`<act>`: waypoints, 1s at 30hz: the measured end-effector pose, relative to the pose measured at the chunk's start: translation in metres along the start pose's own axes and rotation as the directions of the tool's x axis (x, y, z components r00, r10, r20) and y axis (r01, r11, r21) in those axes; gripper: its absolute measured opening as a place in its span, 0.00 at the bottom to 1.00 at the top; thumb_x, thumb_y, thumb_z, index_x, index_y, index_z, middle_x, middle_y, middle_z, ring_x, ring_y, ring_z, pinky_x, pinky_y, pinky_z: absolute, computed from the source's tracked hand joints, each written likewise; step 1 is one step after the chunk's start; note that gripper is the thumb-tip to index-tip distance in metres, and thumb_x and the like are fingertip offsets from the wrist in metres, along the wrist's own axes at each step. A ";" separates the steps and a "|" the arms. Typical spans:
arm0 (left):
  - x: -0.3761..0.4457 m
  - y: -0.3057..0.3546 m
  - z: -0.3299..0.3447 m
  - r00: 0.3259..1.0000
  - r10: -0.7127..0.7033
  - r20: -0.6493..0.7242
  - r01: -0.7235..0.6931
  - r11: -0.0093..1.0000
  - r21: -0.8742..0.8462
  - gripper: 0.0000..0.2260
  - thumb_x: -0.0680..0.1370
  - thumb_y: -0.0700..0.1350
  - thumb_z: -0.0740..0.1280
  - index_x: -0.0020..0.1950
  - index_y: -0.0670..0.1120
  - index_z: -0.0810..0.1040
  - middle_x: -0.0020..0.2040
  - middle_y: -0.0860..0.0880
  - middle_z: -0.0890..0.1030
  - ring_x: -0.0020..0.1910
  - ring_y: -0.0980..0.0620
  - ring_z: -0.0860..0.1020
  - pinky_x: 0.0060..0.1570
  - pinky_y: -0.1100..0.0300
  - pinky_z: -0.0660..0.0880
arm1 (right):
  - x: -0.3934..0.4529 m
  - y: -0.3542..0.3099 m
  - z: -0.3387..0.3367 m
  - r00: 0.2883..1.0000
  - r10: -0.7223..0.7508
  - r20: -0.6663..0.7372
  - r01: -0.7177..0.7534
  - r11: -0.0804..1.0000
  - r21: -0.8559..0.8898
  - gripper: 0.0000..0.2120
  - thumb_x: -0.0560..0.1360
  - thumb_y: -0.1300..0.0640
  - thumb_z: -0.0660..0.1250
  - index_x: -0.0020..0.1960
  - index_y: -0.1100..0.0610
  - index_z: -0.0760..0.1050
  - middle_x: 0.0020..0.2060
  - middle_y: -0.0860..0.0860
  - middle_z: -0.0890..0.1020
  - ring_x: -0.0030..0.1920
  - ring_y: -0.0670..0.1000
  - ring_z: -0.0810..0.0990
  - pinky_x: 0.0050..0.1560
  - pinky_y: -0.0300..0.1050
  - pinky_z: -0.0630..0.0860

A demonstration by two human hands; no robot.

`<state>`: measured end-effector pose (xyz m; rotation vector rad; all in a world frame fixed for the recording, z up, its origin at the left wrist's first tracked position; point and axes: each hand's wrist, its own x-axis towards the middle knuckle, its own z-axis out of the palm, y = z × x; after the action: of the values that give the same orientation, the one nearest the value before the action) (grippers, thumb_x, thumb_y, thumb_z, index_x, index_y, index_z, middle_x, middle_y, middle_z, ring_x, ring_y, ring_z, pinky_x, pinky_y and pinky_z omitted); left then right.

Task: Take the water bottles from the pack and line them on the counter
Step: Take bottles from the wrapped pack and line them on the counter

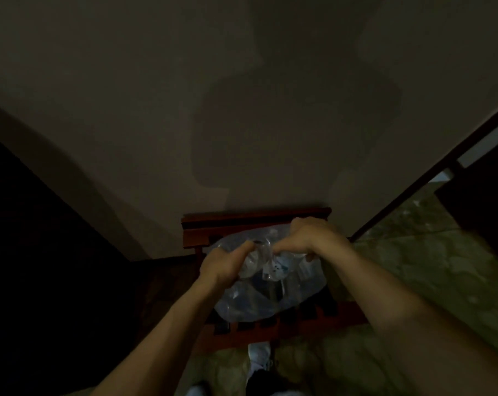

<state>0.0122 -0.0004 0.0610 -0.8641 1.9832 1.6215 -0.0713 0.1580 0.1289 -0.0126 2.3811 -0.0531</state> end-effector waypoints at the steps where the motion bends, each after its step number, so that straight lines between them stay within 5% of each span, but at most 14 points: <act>1: -0.005 0.002 -0.008 1.000 0.011 0.023 -0.010 0.998 -0.061 0.25 0.69 0.62 0.70 0.53 0.42 0.83 0.47 0.42 0.86 0.46 0.42 0.85 0.43 0.49 0.83 | -0.007 -0.003 -0.002 1.000 0.001 -0.022 0.000 0.999 0.033 0.29 0.62 0.30 0.69 0.48 0.55 0.77 0.45 0.52 0.83 0.44 0.53 0.84 0.51 0.51 0.82; 7: -0.044 0.020 -0.056 0.989 0.135 0.066 -0.109 0.948 -0.298 0.29 0.57 0.67 0.72 0.44 0.45 0.86 0.38 0.48 0.87 0.37 0.49 0.83 0.31 0.59 0.78 | -0.060 -0.029 -0.010 0.963 0.055 -0.265 0.063 0.907 0.417 0.24 0.62 0.34 0.69 0.41 0.55 0.75 0.36 0.53 0.83 0.33 0.51 0.84 0.38 0.47 0.83; 10: -0.062 0.033 -0.081 0.970 0.237 0.058 -0.195 0.896 -0.400 0.25 0.60 0.64 0.73 0.42 0.44 0.86 0.33 0.46 0.85 0.29 0.52 0.80 0.29 0.59 0.75 | -0.081 -0.035 -0.015 0.970 0.093 -0.226 0.113 0.649 0.752 0.22 0.66 0.40 0.70 0.48 0.57 0.75 0.41 0.54 0.82 0.26 0.48 0.81 0.29 0.40 0.77; 14: -0.083 0.048 -0.108 0.925 0.379 -0.003 -0.333 0.810 -0.484 0.18 0.69 0.56 0.72 0.47 0.42 0.83 0.30 0.51 0.83 0.25 0.57 0.79 0.23 0.65 0.72 | -0.104 -0.050 -0.024 0.973 0.077 -0.217 0.178 0.341 0.923 0.21 0.67 0.42 0.72 0.51 0.58 0.79 0.42 0.56 0.83 0.23 0.47 0.81 0.25 0.38 0.76; 19: -0.123 0.066 -0.124 0.851 0.506 -0.140 -0.499 0.697 -0.514 0.11 0.76 0.49 0.69 0.52 0.43 0.82 0.33 0.51 0.82 0.26 0.58 0.75 0.29 0.65 0.71 | -0.128 -0.085 -0.029 0.953 -0.054 -0.297 0.294 -0.056 0.954 0.14 0.70 0.46 0.72 0.47 0.56 0.80 0.29 0.52 0.82 0.25 0.48 0.79 0.24 0.39 0.74; 22: -0.151 0.073 -0.136 0.764 0.610 -0.212 -0.618 0.596 -0.512 0.05 0.77 0.46 0.67 0.48 0.46 0.81 0.35 0.51 0.82 0.28 0.57 0.77 0.31 0.64 0.72 | -0.143 -0.112 -0.029 0.889 -0.229 -0.397 0.333 -0.272 0.903 0.14 0.71 0.48 0.72 0.49 0.57 0.80 0.33 0.53 0.84 0.29 0.48 0.82 0.27 0.41 0.77; 25: -0.174 0.073 -0.154 0.640 0.707 -0.301 -0.754 0.501 -0.425 0.09 0.77 0.46 0.65 0.53 0.45 0.80 0.41 0.47 0.84 0.34 0.53 0.80 0.35 0.62 0.76 | -0.163 -0.143 -0.023 0.805 -0.361 -0.471 0.315 -0.412 0.855 0.23 0.72 0.49 0.71 0.62 0.61 0.76 0.47 0.57 0.86 0.42 0.53 0.86 0.36 0.45 0.81; 30: -0.199 0.063 -0.197 0.436 0.813 -0.387 -0.897 0.429 -0.111 0.18 0.76 0.49 0.64 0.66 0.55 0.73 0.53 0.57 0.85 0.47 0.57 0.84 0.41 0.65 0.78 | -0.195 -0.199 -0.012 0.723 -0.316 -0.614 0.375 -0.567 0.734 0.26 0.71 0.56 0.73 0.66 0.57 0.70 0.55 0.61 0.83 0.50 0.58 0.85 0.40 0.48 0.82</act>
<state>0.1199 -0.1460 0.2828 -0.0278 2.6642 2.5368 0.0606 -0.0359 0.2802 -0.1402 1.2057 -2.5641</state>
